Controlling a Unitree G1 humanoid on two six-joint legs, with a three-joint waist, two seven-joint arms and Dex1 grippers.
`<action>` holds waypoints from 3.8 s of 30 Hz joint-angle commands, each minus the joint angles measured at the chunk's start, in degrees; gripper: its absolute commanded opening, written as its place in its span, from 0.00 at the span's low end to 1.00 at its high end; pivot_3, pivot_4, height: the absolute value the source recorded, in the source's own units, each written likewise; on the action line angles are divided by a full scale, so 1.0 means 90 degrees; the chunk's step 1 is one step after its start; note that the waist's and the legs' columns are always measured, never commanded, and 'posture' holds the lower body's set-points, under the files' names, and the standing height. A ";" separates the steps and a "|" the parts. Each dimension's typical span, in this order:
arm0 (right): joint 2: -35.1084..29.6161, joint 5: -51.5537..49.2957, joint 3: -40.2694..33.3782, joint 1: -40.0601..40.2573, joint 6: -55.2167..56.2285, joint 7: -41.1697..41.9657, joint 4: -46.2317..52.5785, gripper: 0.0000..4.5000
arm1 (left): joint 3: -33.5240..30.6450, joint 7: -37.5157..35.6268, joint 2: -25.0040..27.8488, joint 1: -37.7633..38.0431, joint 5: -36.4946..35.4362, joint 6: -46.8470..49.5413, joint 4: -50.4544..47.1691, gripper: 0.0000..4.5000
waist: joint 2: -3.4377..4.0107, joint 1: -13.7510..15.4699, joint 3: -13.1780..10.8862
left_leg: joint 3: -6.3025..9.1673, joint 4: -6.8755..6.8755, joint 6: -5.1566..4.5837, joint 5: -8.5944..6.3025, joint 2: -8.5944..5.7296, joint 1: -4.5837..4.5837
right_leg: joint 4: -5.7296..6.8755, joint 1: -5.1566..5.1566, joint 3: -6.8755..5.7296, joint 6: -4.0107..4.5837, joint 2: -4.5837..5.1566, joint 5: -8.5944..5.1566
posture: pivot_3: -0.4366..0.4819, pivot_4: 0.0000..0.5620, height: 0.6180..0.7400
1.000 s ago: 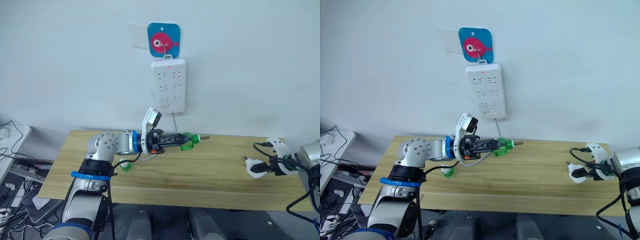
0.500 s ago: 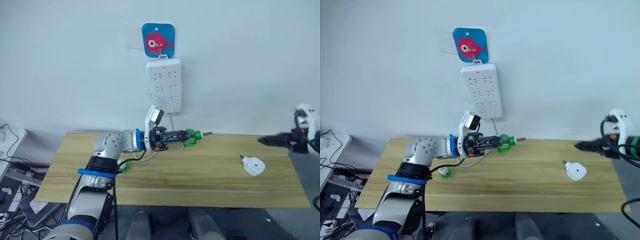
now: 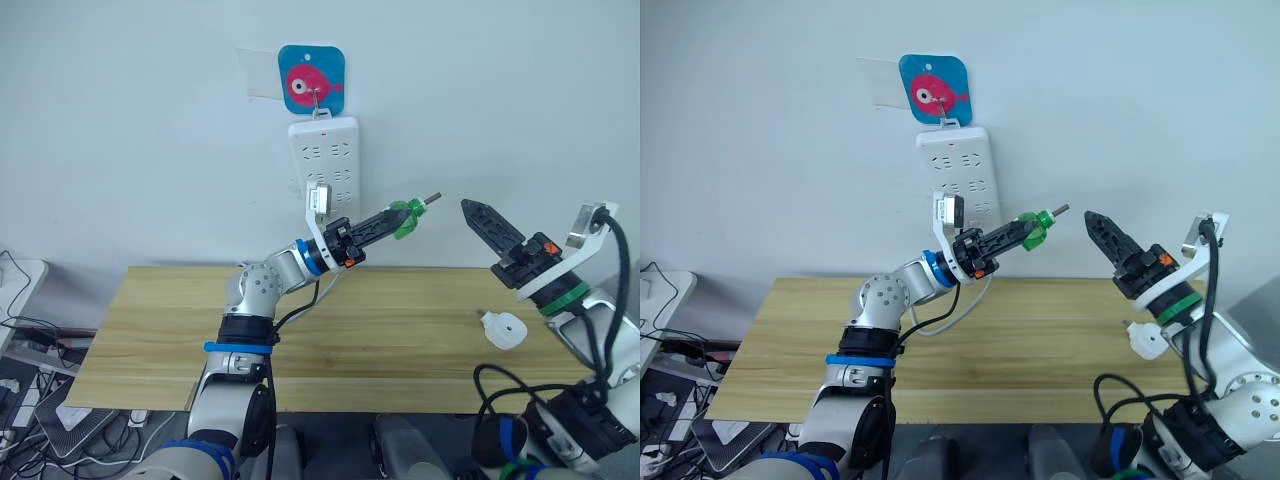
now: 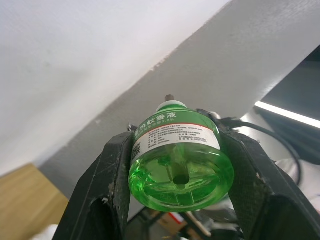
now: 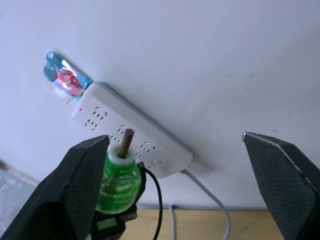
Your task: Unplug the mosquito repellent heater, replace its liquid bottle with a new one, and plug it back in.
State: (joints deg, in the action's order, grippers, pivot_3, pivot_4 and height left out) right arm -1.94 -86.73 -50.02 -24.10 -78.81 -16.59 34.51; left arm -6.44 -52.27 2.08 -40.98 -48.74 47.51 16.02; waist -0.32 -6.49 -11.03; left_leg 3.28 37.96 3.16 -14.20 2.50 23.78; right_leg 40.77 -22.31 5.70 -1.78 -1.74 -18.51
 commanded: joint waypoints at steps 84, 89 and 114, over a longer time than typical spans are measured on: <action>-0.3000 0.8579 0.6165 0.0757 1.0092 0.5995 -0.7552 0.39 | 0.2394 -0.2502 0.1997 0.0923 0.4218 -0.5966 0.0731 1.00 | -0.0015 0.0251 -0.0019 | -0.0003 -0.0007 -0.0005 -0.0001 0.0004 -0.0019 | -0.0016 0.0010 0.0000 -0.0002 -0.0004 0.0012 | 0.45 0.33 1.00; -0.3226 0.8523 0.5995 0.0984 0.9920 0.6293 -0.7074 0.79 | 0.2303 -0.2440 0.2075 0.0973 0.4172 -0.5909 0.0666 1.00 | -0.0015 0.0256 -0.0019 | -0.0005 -0.0004 -0.0005 -0.0001 0.0003 -0.0028 | -0.0003 0.0014 0.0004 -0.0002 -0.0004 0.0011 | 0.46 0.33 1.00; -0.4047 0.7086 0.6679 -0.0433 0.6093 0.8727 -0.2800 0.99 | -0.1087 0.1465 0.2121 0.6256 0.3130 -0.4548 -0.3907 1.00 | -0.0099 0.1055 -0.0138 | 0.0029 -0.0107 0.0007 -0.0009 0.0024 -0.0085 | -0.0098 0.0072 -0.0024 0.0013 0.0040 0.0003 | 0.75 0.38 1.00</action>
State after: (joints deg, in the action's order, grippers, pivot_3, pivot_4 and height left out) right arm -38.11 -21.61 9.75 -26.96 -23.90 59.22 7.96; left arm -15.69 -40.10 21.95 13.79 -20.33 8.42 -16.37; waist -1.21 3.01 -12.28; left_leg 3.49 36.97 3.22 -14.29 2.70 23.02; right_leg 39.84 -21.66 5.46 -1.65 -1.20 -18.50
